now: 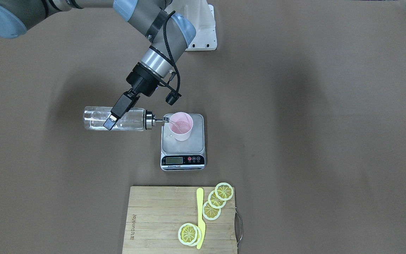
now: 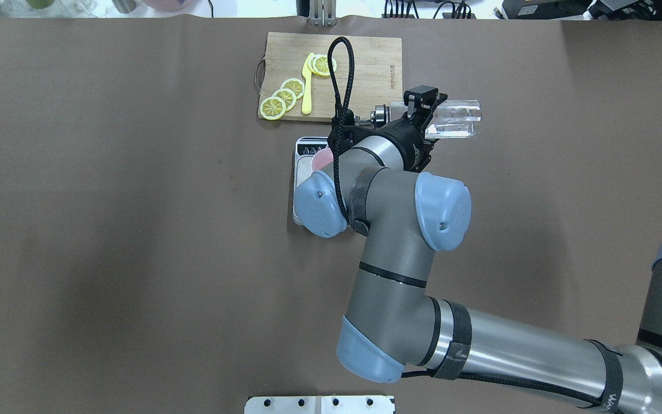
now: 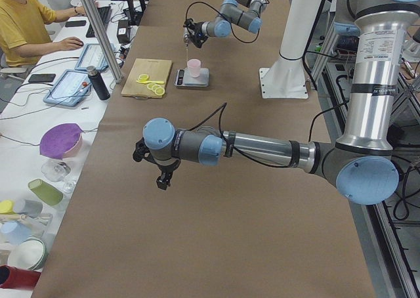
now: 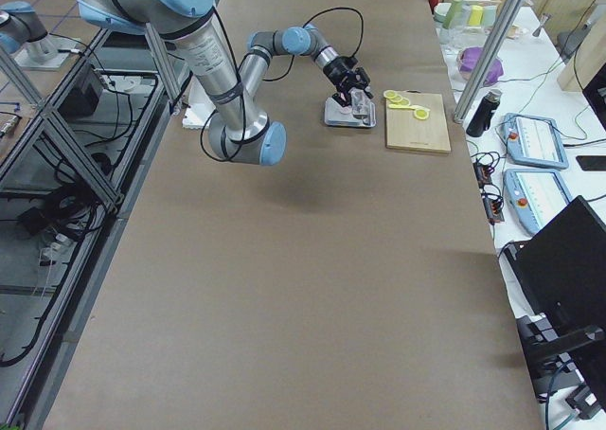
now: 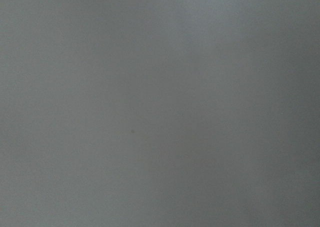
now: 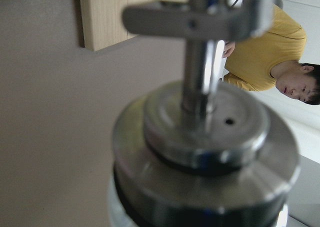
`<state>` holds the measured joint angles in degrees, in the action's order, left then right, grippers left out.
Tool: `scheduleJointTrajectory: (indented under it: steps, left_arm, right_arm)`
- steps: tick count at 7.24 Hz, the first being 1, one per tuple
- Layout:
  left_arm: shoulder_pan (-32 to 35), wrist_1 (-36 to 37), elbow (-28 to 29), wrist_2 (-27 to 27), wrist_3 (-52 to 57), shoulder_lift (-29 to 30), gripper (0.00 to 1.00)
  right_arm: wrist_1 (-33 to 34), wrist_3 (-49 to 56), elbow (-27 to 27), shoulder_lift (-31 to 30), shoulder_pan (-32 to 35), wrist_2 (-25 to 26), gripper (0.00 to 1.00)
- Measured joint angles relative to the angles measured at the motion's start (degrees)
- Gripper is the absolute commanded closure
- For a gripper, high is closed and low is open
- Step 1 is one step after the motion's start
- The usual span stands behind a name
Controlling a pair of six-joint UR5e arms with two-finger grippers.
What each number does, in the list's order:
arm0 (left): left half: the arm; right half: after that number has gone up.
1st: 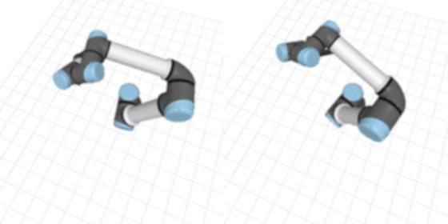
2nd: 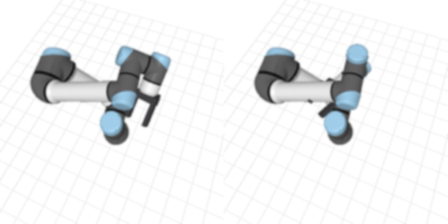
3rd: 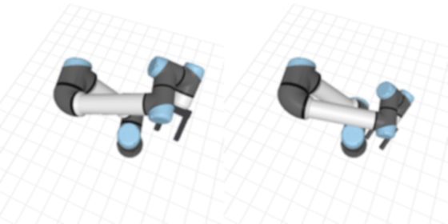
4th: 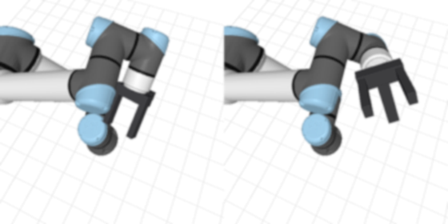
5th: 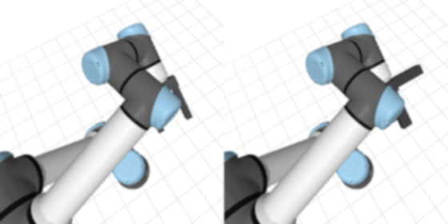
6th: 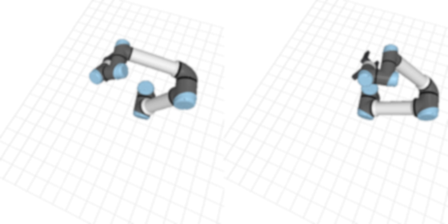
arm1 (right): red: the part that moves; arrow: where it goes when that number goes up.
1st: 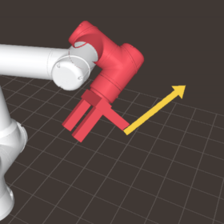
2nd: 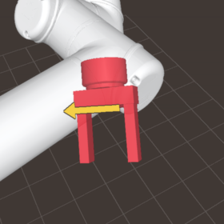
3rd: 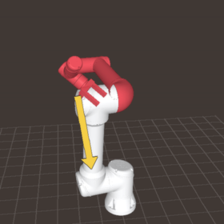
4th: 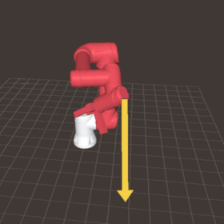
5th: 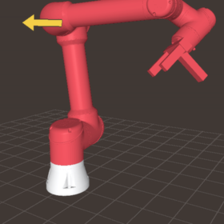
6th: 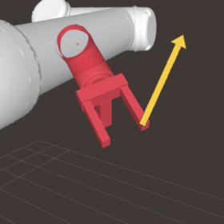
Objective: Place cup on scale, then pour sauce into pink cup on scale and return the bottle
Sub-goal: 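Tilt the bottle with the right gripper to pour into the cup, then turn the bottle upright and carry it back beside the scale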
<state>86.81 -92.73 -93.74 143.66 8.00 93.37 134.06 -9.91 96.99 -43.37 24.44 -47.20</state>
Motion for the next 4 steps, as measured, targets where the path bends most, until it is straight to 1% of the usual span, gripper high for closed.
scheduleJointTrajectory:
  steps: [2, 4]
  left_arm:
    - [0.3, 0.0, 0.0, 0.1, -0.1, 0.4, 0.01]
    - [0.4, 0.0, -0.1, 0.1, -0.2, 0.8, 0.01]
  right_arm:
    - [-0.3, -1.5, 4.6, -2.6, -1.0, -0.1, 0.78]
    - [-2.2, -3.7, 6.9, -3.9, -2.3, -0.4, 0.78]
